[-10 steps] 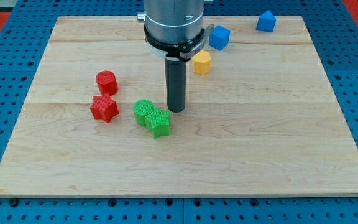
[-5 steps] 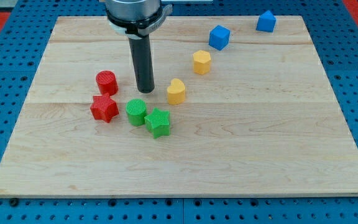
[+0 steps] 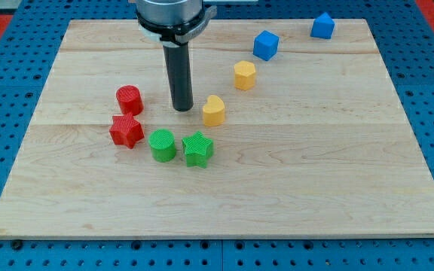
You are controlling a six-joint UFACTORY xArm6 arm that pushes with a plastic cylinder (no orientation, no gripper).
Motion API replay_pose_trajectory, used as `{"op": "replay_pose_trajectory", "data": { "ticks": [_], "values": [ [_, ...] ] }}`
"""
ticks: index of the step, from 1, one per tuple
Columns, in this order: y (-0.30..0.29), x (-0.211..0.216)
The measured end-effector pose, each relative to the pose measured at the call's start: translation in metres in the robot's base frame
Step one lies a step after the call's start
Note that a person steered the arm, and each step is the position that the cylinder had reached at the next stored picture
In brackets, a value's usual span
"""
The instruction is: Slightly move the green blocks to the bottom
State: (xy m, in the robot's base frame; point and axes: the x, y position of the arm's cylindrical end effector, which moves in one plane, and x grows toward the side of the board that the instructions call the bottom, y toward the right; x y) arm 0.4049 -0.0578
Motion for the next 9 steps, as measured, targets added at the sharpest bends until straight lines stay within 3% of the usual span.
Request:
{"op": "replay_pose_trajectory", "data": {
  "ticks": [4, 7, 9],
  "values": [
    [0.037, 0.07],
    [0.014, 0.022],
    [0.023, 0.071]
  ]
}}
